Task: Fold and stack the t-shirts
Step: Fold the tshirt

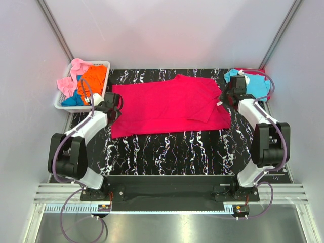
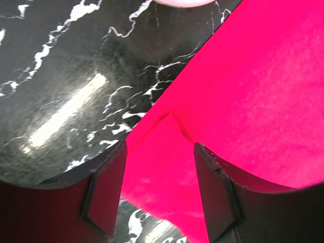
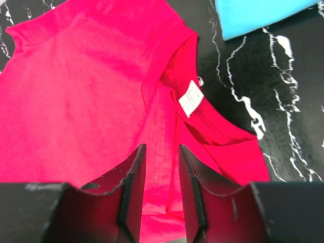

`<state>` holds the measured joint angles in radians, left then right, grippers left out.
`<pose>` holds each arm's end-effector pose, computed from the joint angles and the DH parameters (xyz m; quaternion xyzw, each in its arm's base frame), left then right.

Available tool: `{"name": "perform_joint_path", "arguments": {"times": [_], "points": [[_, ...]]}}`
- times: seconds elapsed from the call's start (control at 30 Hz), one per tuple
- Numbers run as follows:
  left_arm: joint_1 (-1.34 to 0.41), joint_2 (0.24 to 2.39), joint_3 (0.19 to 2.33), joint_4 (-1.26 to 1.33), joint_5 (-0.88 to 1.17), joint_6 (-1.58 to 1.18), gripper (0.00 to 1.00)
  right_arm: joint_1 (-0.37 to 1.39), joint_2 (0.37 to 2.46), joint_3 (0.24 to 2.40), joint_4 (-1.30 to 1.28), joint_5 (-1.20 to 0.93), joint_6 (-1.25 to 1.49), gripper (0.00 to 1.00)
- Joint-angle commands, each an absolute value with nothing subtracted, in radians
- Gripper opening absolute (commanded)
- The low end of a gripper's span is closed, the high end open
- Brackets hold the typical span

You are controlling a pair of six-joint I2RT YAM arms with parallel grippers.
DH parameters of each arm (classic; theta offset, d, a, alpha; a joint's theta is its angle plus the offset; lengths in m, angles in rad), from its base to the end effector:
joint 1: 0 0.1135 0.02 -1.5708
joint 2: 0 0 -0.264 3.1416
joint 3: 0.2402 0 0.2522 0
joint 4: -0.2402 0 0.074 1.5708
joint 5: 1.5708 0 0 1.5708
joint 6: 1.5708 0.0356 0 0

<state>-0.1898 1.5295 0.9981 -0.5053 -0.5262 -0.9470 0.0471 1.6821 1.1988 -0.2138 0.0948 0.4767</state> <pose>0.3019 -0.0398 0.2147 -0.4080 0.8400 0.0743 0.3498 0.3778 0.0144 0.2449 0.2125 0.8800 0.0679 0.4193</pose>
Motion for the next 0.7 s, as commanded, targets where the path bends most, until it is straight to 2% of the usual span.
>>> {"name": "perform_joint_path", "arguments": {"times": [0.0, 0.33, 0.67], "points": [[-0.184, 1.445, 0.959, -0.423, -0.534, -0.91, 0.6, 0.044, 1.58, 1.183, -0.204, 0.146, 0.498, 0.39], [-0.235, 1.427, 0.865, -0.422, -0.223, -0.87, 0.59, 0.044, 1.473, 1.019, -0.321, 0.034, 0.572, 0.35], [-0.264, 1.436, 0.815, -0.403, -0.176, -0.877, 0.58, 0.045, 1.468, 0.902, -0.328, -0.129, 0.575, 0.31]]}}
